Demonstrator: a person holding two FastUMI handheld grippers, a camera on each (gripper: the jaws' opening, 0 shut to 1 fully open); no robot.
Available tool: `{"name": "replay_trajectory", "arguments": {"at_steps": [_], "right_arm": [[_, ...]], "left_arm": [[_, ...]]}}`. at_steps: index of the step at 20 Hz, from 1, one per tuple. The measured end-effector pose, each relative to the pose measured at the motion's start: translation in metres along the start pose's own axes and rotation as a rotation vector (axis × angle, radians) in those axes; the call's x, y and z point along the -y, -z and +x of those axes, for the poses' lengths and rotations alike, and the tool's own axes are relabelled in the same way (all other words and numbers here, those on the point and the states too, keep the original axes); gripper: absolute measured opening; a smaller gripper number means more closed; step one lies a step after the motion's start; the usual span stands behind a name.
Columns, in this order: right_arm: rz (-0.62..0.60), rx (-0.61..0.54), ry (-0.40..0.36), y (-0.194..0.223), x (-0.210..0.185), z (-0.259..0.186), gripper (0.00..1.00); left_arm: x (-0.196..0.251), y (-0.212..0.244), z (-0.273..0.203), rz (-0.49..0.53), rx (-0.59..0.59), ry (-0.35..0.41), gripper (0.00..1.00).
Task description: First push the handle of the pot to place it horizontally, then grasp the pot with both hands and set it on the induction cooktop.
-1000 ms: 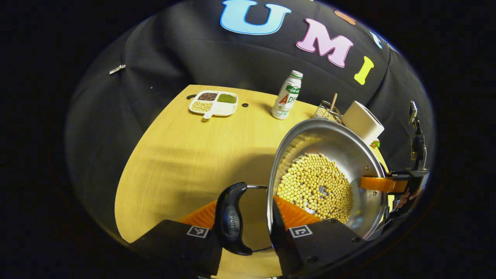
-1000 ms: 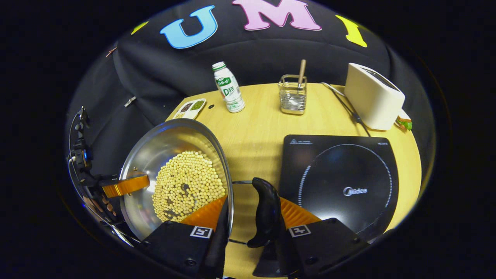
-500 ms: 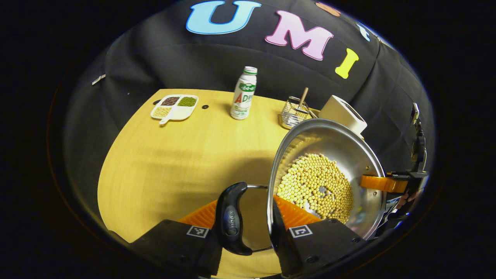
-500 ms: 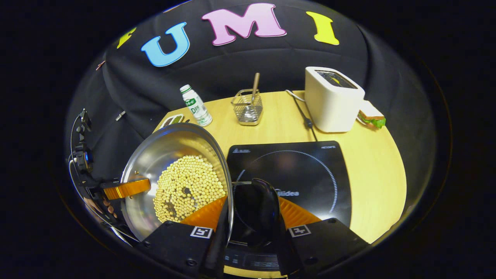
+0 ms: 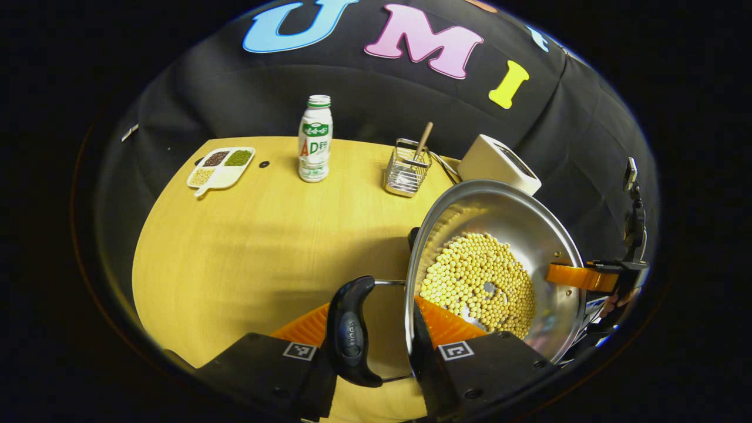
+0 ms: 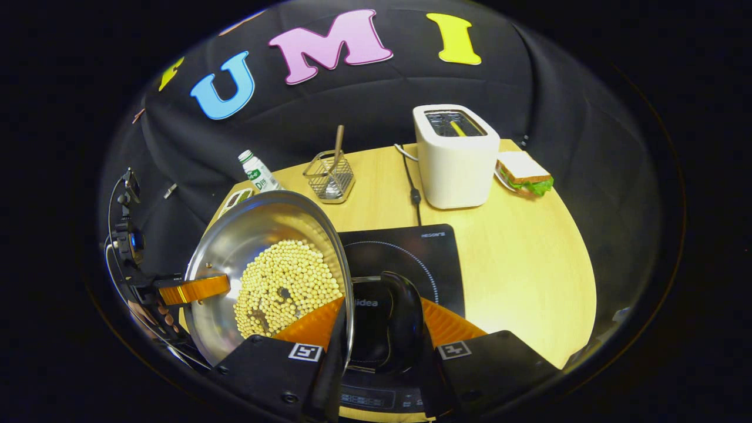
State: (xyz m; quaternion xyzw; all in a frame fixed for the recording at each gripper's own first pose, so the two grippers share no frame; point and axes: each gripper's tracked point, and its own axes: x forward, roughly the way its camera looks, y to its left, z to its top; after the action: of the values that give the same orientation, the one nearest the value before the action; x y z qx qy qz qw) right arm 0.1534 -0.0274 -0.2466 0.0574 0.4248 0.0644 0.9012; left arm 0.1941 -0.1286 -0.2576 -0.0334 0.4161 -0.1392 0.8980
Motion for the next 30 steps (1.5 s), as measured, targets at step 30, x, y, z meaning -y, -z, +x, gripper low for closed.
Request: {"name": "replay_trajectory", "arguments": {"at_steps": [30], "right_arm": [[0.072,-0.079,-0.01,-0.001,0.088,0.048,0.56]], "left_arm": [[0.05,0.015,0.073,-0.025,-0.07,-0.03,0.6]]}}
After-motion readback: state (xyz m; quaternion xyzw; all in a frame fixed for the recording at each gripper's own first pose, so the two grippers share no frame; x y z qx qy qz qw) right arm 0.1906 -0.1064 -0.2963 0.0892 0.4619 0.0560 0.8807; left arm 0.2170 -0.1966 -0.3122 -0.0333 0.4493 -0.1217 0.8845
